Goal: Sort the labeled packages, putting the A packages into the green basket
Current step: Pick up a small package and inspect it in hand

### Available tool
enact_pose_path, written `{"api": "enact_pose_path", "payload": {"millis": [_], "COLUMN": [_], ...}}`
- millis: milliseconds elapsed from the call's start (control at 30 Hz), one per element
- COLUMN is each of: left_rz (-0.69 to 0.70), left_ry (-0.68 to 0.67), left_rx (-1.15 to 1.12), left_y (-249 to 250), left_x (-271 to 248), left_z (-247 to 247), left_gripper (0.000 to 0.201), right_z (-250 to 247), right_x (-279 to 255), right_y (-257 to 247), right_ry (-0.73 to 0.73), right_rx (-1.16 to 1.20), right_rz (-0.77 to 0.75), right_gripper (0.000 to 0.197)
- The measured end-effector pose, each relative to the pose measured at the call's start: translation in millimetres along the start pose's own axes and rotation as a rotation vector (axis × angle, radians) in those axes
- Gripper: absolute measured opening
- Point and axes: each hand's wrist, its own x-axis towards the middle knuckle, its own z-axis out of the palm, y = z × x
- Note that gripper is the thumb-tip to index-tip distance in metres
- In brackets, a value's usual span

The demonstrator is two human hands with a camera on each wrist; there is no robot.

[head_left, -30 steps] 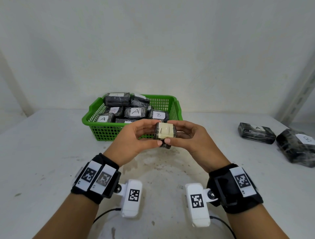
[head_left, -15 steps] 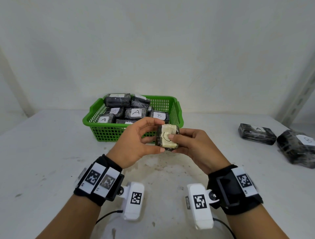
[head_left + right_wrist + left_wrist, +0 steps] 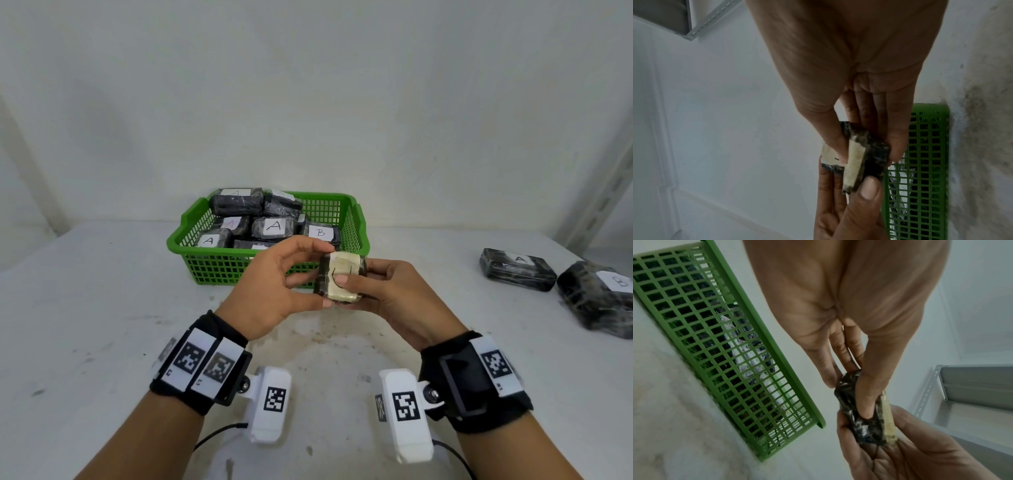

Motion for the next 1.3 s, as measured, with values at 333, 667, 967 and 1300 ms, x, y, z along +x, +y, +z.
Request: {"api": "enact_pose_path", "payload": {"millis": [333, 667, 967, 1300], "left_rz": [-0.007, 0.079, 0.116, 0.095], "left_ry": [-0.028, 0.11, 0.105, 0.047], "left_rx": [0.019, 0.04, -0.015, 0.17], "left_y": [1.4, -1.7, -4.1, -4.0], "left_x": [0.1, 1.5, 3.4, -1.6], "left_z": [-1.4, -4.3, -1.3, 2.8], "left_gripper": [0.066, 0.04, 0.04, 0.049], "right_z": [-0.1, 4.6, 5.4, 10.6], "right_x": [0.1, -2.8, -6.1, 1.4], "right_y": [-0.8, -2.9, -9.4, 3.0], "right_ry": [0.073, -0.04, -0.064, 0.222], "right_rx": [-0.125, -0.07, 0.231, -0.026], "right_rz": [-0.177, 0.01, 0.028, -0.169], "right_gripper": [0.036, 0.073, 0.046, 0.036]}}
